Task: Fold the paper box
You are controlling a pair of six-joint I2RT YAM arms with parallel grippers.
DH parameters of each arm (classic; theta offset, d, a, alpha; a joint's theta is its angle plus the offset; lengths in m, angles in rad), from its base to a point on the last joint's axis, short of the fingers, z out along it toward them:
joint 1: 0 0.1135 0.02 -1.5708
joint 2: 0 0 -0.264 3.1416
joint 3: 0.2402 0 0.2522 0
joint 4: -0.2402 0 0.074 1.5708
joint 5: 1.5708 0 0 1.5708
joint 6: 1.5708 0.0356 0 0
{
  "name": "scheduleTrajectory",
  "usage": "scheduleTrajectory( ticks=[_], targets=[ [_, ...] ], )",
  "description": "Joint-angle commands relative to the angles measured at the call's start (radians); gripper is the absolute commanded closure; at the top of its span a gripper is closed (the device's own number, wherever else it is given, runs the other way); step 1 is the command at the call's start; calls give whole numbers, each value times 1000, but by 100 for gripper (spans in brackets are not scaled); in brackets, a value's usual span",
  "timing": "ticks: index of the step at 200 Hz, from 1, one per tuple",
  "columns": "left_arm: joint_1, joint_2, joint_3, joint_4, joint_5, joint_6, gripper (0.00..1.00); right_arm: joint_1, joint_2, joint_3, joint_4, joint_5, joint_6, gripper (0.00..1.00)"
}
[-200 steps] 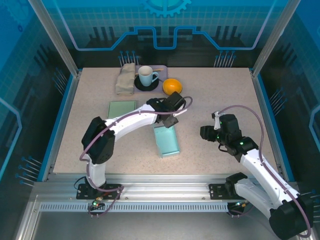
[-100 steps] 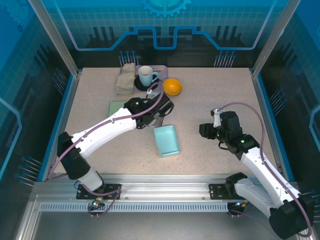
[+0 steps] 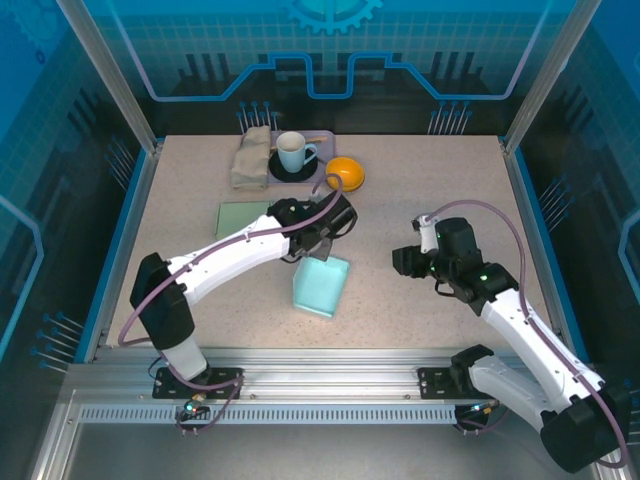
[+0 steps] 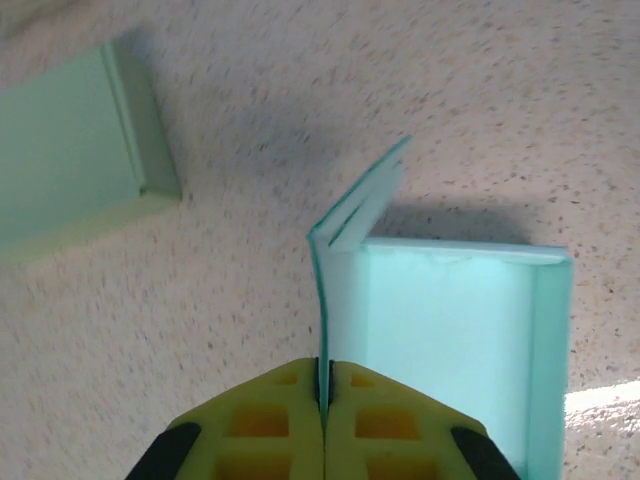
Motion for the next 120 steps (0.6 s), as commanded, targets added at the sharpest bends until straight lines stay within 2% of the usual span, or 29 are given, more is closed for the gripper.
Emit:
scheduleTrajectory(
  ticks=[1,17,32,53,71,95,120],
  targets=[
    [10,13,85,40,27,389,100,14,7,47,-24,-37,-64,48],
    [10,-21,68,121,101,616,100,12,12,58,-16,-26,-74,47],
    [9,-67,3,211,217,814,100,13,16,60,5,-17,-71,47],
    [14,-82,-63,273,315,1027,100,10,40,65,21,-1,-54,47],
    [25,-51,-50,284,347,1106,100,10,59,64,21,21,-36,47],
    [32,-12,-24,297,400,1157,94,10,62,34,36,57,-16,47],
    [33,44,-6,324,374,1204,91,10,71,12,44,95,4,47]
  ],
)
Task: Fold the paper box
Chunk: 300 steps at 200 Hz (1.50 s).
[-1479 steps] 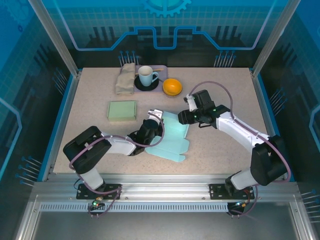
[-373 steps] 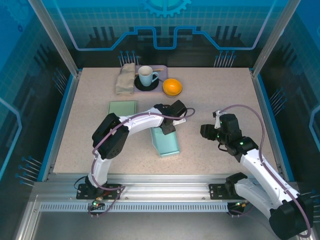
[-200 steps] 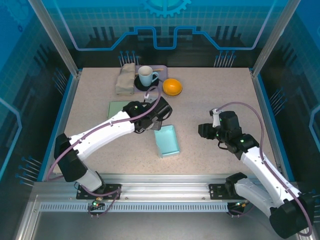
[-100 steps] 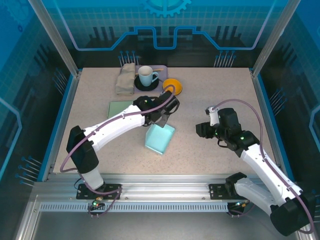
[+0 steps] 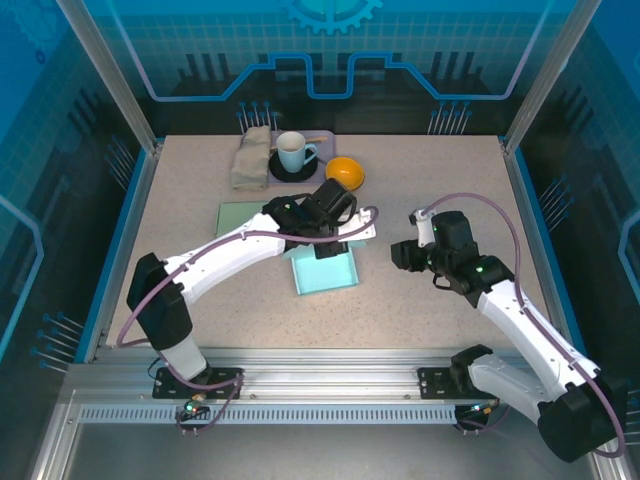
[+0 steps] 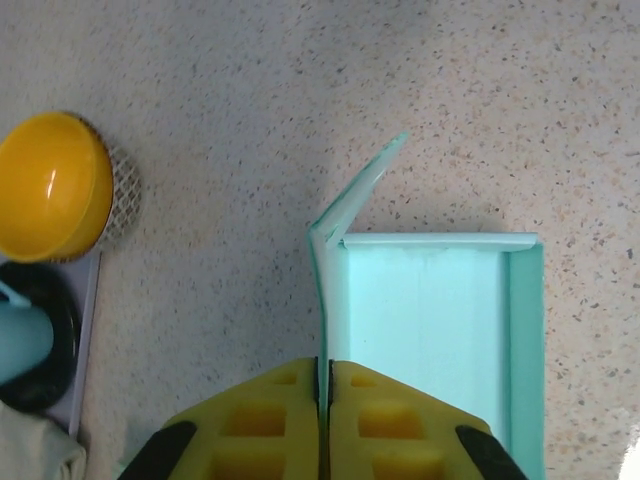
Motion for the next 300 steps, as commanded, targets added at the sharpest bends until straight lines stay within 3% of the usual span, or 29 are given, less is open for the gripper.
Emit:
scheduleTrajectory(
  ticks=[1,10,22,29,60,81,100,118,131,142,167,188,212,248,270,285,300],
  targets=[
    [7,59,33,49,37,125,91,10,8,-20,17,54,34,47],
    [9,76,32,67,21,144,86,10,11,-24,17,64,41,47],
    [10,104,48,79,-11,156,68,9,14,-26,15,86,54,47],
    [15,127,74,83,-44,144,63,9,17,-24,10,98,60,46],
    [65,179,233,37,-127,-52,61,4,41,-12,-7,140,60,46],
    [83,151,277,-14,-113,-239,60,1,67,-7,4,140,31,46],
    [95,81,228,-38,10,-380,60,1,100,-16,65,24,-62,47],
    [94,-7,107,10,120,-406,56,3,135,-24,140,-109,-164,49],
    [98,-46,40,39,89,-413,48,5,165,-30,213,-161,-208,49],
    [118,-73,11,44,34,-461,48,7,192,-34,293,-194,-263,49],
    [194,-183,-63,48,-29,-749,49,7,276,3,404,-175,-368,49],
    [204,-331,-170,43,-120,-990,48,-24,363,143,314,-88,-338,49],
    [213,-479,-260,-68,-267,-1328,31,-65,460,248,234,-165,-414,49],
    [249,-605,-432,-33,-202,-1714,22,-78,548,303,214,-233,-505,49],
    [249,-595,-450,-42,-181,-1927,21,-109,605,373,155,-185,-371,50],
    [250,-573,-465,-35,-156,-2052,21,-149,661,439,105,-248,-254,52],
    [249,-537,-486,-25,-106,-2182,21,-166,713,484,65,-332,-252,53]
  ],
)
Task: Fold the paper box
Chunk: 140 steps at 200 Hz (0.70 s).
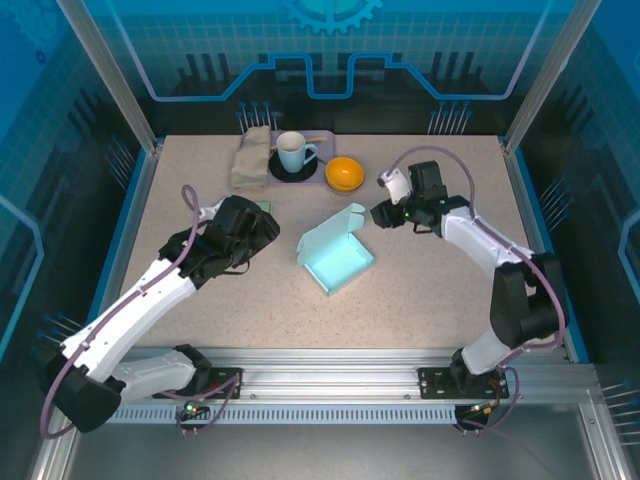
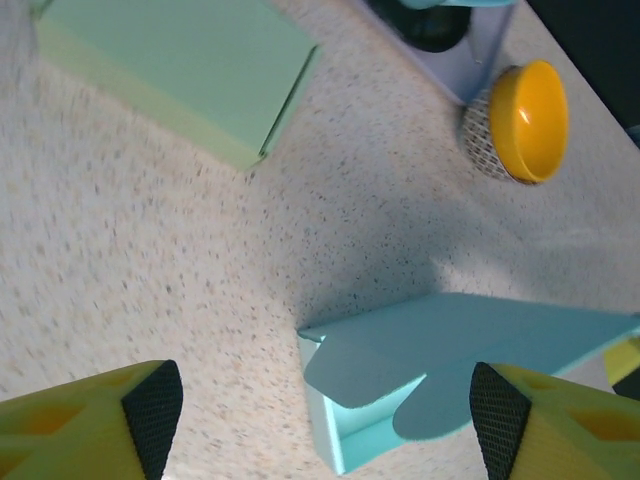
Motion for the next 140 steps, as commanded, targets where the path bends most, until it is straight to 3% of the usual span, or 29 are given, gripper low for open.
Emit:
scheduleTrajectory(
  ticks=[1,23,57,114,140],
  targets=[
    [2,42,-34,4,72,-335,21,-45,63,87,-92,-124,92,53],
    [3,111,-27,36,145,-397,21,-35,52,7,-5,-223,-66,54],
    [2,169,7,27,160,-453,20,-34,59,-41,71,-420,-215,54],
    [1,209,31,42,151,-450,20,19,140,54,-17,-474,-387,57],
    [2,237,41,51,154,-435,20,47,147,60,-33,-468,-407,67]
  ],
)
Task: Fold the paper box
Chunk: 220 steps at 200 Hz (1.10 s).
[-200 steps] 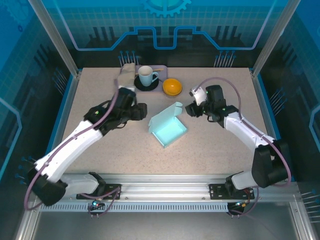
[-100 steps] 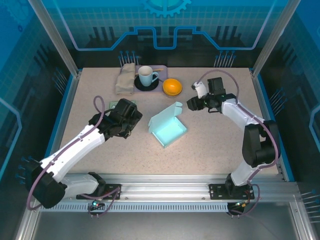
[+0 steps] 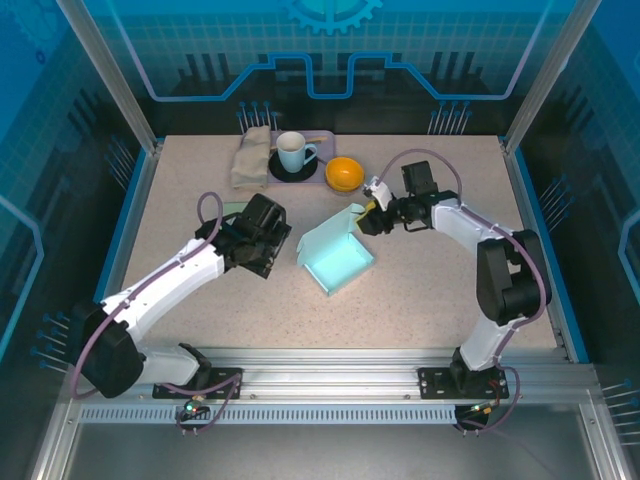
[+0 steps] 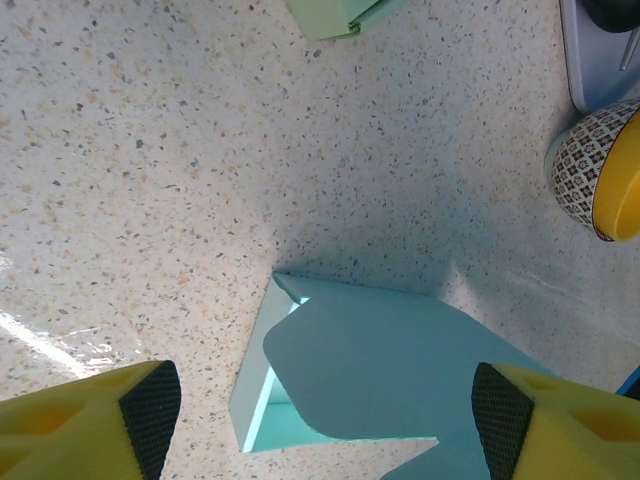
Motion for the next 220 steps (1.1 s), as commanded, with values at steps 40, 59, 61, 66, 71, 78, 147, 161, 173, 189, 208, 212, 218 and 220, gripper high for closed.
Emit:
scheduleTrajectory(
  ticks=[40,59,61,66,71,78,147,161,173,189,208,212,218,220],
  targets=[
    [2,76,47,40,22,16,21,62,-3,9,-57,16,-72,89],
    [3,100,58,39,38,23,21,75,-24,-17,-34,47,-56,92],
    [3,103,59,41,43,23,21,77,-25,-18,-32,52,-52,92],
    [2,107,58,43,53,22,21,81,-31,-23,-29,67,-40,93],
    [1,112,58,44,62,21,20,87,-35,-28,-24,86,-24,95],
    [0,118,55,43,73,16,21,96,-45,-38,-14,109,3,98],
    [-60,152,63,64,54,-65,21,225,-198,-245,268,513,504,100],
    [-93,161,82,45,17,-72,20,259,-227,-279,287,574,581,100],
    [-108,167,79,49,7,-94,20,288,-250,-299,299,628,628,100],
    [-120,172,62,72,6,-129,20,326,-279,-346,309,691,681,100],
    [-126,183,61,85,-10,-165,21,370,-312,-374,320,747,717,100],
    [-125,185,63,91,-16,-170,21,377,-318,-378,320,762,723,100],
    [-125,191,71,96,-26,-171,21,384,-328,-385,320,781,728,100],
    [-126,193,75,95,-30,-168,21,384,-331,-387,319,788,731,100]
  ],
)
